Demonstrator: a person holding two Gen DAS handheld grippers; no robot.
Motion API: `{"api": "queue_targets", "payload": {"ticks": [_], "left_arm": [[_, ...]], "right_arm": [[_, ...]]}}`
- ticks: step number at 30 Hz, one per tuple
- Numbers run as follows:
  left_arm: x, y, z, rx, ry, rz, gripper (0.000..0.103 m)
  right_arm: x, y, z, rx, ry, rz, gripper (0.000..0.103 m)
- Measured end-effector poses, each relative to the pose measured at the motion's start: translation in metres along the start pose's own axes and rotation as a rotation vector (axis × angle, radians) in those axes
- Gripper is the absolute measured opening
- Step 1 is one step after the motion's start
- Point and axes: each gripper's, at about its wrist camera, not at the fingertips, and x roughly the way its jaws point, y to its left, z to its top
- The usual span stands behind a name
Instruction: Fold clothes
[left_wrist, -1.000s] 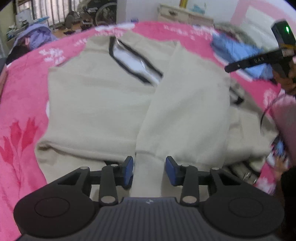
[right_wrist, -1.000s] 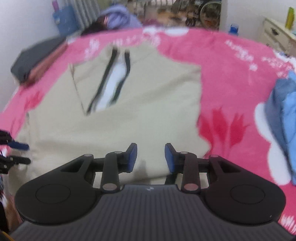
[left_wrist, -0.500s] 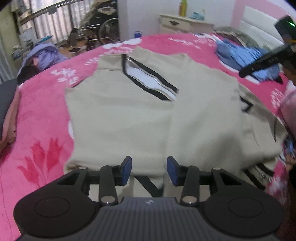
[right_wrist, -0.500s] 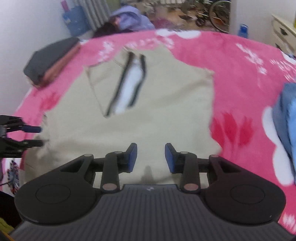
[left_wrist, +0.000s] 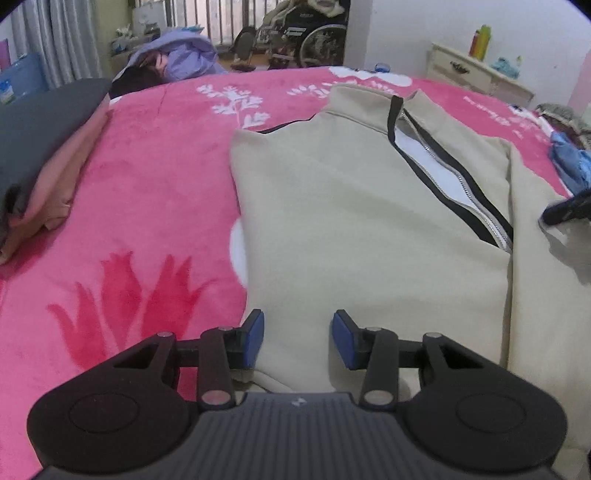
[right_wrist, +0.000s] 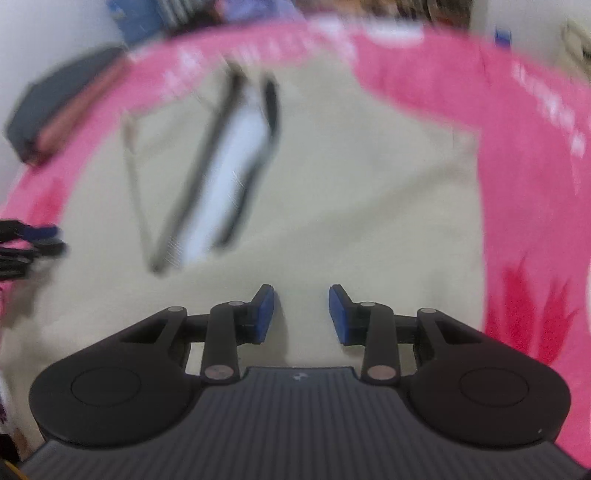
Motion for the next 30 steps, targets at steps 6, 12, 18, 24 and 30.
{"api": "queue_targets", "payload": {"ticks": [6, 12, 18, 24, 30], "left_arm": [[-0.018, -0.007, 0.006, 0.046, -0.061, 0.011, 0.043], [0.003, -0.008, 0.027, 0.068, -0.063, 0.028, 0.047], [0.018, -0.001, 0.047, 0.007, -0.055, 0.038, 0.048], [0.034, -0.007, 0.109, 0.047, -0.145, -0.008, 0.048], [0.106, -0.022, 0.177, 0.172, -0.202, -0.013, 0.049]], "right_arm": [[-0.026, -0.002, 0.0, 0.012, -0.079, 0.031, 0.033], [-0.022, -0.017, -0.004, 0.035, -0.061, -0.026, 0.033], [-0.025, -0.018, 0.009, 0.004, -0.065, -0.005, 0.033], [-0.044, -0.02, 0.069, -0.04, -0.182, 0.043, 0.036], [0.005, -0.031, 0.144, -0.099, -0.231, 0.07, 0.048]]}}
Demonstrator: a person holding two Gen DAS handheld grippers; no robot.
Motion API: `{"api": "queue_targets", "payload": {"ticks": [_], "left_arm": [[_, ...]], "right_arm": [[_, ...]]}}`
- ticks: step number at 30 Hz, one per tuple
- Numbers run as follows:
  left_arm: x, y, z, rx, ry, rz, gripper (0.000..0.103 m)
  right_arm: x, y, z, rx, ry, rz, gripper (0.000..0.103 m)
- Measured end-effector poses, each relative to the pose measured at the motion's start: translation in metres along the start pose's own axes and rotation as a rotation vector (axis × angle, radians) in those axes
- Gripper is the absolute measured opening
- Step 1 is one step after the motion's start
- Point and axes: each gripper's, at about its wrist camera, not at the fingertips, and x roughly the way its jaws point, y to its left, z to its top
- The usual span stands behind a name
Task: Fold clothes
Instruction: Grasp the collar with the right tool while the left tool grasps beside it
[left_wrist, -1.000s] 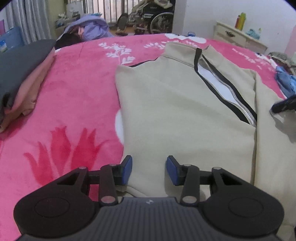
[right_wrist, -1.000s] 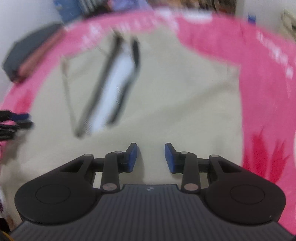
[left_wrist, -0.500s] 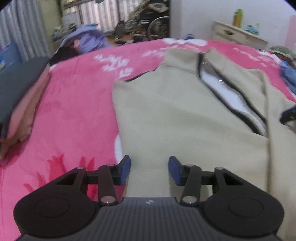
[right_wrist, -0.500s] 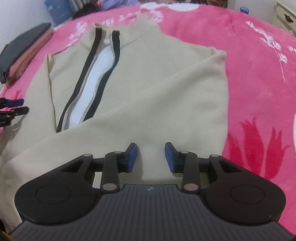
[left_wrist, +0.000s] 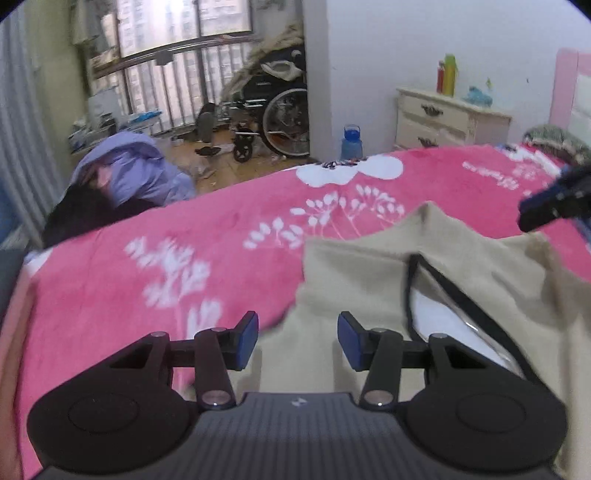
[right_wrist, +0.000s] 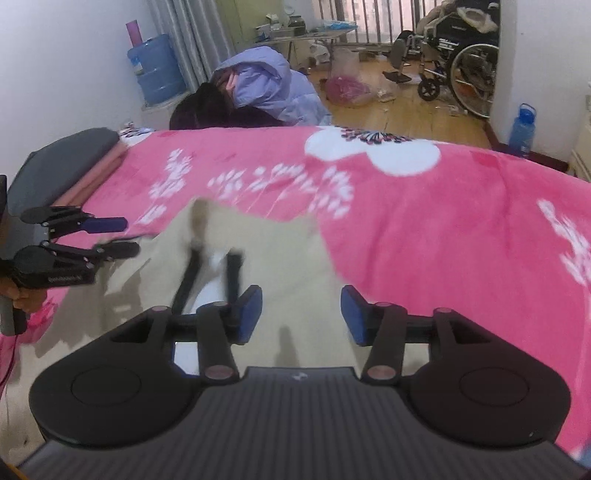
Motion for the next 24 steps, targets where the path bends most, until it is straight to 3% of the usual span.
{"api": "queue_targets", "payload": {"ticks": [5, 13, 14, 16, 17, 21, 24], "left_arm": [[0.053, 0.006, 0.019, -0.004, 0.052, -0.088, 0.049], [0.078, 0.017, 0.024, -0.038, 0.063, -0.183, 0.049], [0.079, 0.017, 0.024, -0.038, 0.062, -0.191, 0.046], [0.08, 0.018, 0.025, -0.043, 0.055, -0.224, 0.029], [0.079, 0.015, 0.025, -0.033, 0.048, -0.221, 0.025], [0.074, 0.003, 0.022, 0.017, 0.016, -0.185, 0.016], [0.065, 0.0, 0.022, -0.011, -0.011, -0.155, 0.008]], "right_arm": [[0.054, -0.023, 0.026, -0.016, 0.087, 0.034, 0.049], [0.096, -0.029, 0.035, 0.023, 0.135, 0.13, 0.048], [0.098, -0.031, 0.036, 0.044, 0.132, 0.141, 0.044], [0.106, -0.031, 0.039, 0.077, 0.129, 0.165, 0.033], [0.106, -0.027, 0.038, 0.065, 0.128, 0.163, 0.031], [0.102, -0.013, 0.036, 0.011, 0.116, 0.138, 0.018], [0.093, -0.008, 0.035, 0.007, 0.089, 0.119, 0.009]]}}
